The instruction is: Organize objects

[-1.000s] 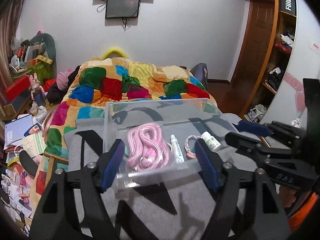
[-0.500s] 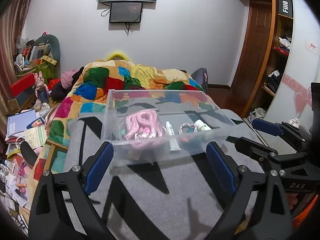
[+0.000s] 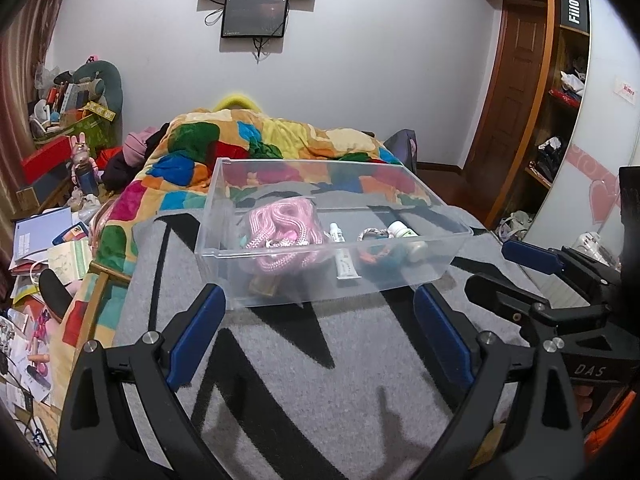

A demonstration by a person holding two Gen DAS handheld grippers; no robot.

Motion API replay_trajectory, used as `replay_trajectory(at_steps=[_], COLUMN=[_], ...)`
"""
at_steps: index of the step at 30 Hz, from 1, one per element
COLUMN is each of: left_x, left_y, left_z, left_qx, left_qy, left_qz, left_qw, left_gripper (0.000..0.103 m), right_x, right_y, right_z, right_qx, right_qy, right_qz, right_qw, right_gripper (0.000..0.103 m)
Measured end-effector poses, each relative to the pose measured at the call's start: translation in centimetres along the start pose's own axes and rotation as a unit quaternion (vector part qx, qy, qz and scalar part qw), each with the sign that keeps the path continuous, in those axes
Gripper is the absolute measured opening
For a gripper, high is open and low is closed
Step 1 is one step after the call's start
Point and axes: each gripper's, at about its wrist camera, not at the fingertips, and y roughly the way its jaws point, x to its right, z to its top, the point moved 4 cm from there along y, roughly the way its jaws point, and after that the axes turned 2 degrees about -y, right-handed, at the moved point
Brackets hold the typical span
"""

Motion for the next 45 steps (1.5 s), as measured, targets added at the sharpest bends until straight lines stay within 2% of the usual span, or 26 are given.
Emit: replay_trajectory(at_steps=[45], left_x=[0.29], left_y=[0.03], left_z=[-0.4], left_qx=[-0.002], left_qy=[-0.003], left_qz=[-0.003], left_qw=[1.0], left_gripper=[0.096], right_x=[0.37], right_y=[-0.12], right_z=[-0.3], right_qx=[0.0], right_qy=[0.003], right_qz=[0.0], right_qw=[1.0], right_gripper=[0.078])
